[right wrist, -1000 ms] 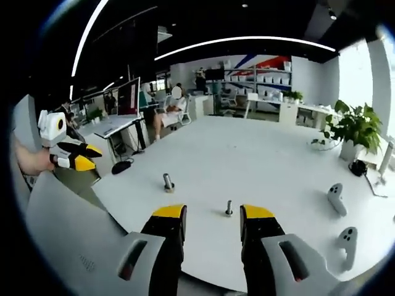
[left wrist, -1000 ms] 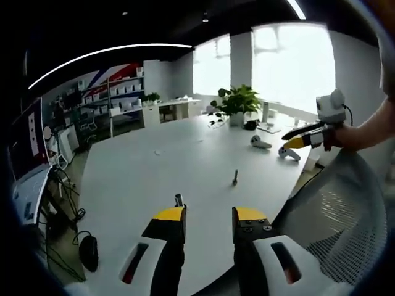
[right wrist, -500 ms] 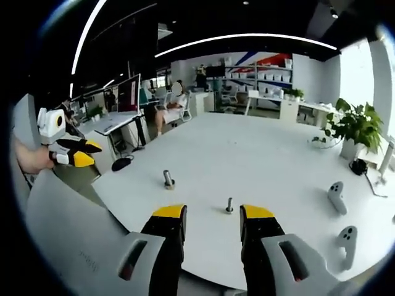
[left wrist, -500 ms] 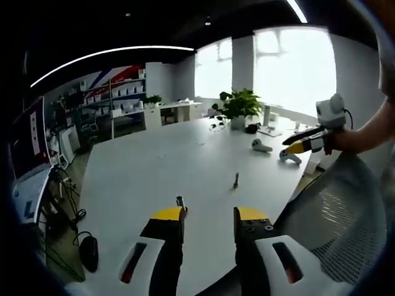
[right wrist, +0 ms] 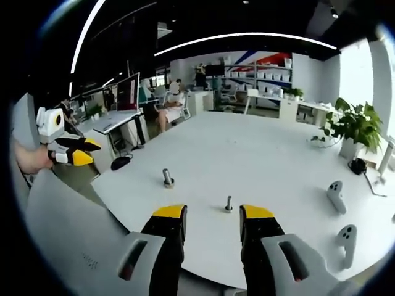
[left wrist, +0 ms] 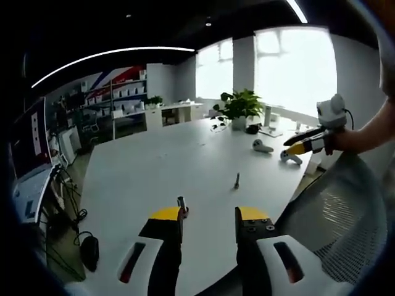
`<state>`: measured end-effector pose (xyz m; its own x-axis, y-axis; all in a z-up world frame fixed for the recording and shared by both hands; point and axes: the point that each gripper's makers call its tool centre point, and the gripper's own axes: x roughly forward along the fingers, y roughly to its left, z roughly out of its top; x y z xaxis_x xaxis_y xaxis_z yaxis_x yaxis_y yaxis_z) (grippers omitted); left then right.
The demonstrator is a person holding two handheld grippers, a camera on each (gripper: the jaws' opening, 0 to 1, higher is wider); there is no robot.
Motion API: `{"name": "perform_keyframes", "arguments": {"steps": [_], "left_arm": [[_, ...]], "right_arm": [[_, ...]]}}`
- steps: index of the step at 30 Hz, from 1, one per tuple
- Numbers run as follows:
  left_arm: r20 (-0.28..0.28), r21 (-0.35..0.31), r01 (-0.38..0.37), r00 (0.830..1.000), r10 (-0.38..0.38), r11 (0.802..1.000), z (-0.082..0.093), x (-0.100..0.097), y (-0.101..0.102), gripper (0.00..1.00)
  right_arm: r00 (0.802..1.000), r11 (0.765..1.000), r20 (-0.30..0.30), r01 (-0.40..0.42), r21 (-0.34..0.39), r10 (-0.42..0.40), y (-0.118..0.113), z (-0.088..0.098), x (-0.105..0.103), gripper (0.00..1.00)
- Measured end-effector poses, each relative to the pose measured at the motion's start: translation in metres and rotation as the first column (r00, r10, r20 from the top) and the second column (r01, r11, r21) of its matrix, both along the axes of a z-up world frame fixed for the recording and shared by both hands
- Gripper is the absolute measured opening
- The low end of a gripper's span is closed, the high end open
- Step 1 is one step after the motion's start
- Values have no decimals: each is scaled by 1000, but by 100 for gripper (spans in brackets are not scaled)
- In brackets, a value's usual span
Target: Place the washer onto the threaded stud by aligning its center hole with the stud, sliding it down to the base, and recovering from edge contact or off-axis alignment until the washer reaches the visible bottom stop.
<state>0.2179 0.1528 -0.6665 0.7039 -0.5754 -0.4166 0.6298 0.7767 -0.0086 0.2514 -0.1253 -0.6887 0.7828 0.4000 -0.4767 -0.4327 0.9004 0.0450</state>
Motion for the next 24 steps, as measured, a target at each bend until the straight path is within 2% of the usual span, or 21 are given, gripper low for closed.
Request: {"name": "perform_keyframes", "arguments": {"steps": [9, 16, 24], "left_arm": [[3, -3, -10, 1000, 10, 1000, 1, 2, 2, 32], [-5, -15, -25, 1000, 25, 1000, 0, 2, 5, 32], [-8, -6, -9, 1000, 9, 1000, -1, 2, 2, 31]], "right_arm": [[1000, 1000, -3, 10, 4, -10, -8, -6, 4, 36], [1000, 1000, -9, -4, -15, 4, -2, -8, 1, 35], [1000, 1000, -7, 7, -11, -7, 8, 2, -4, 35]]}}
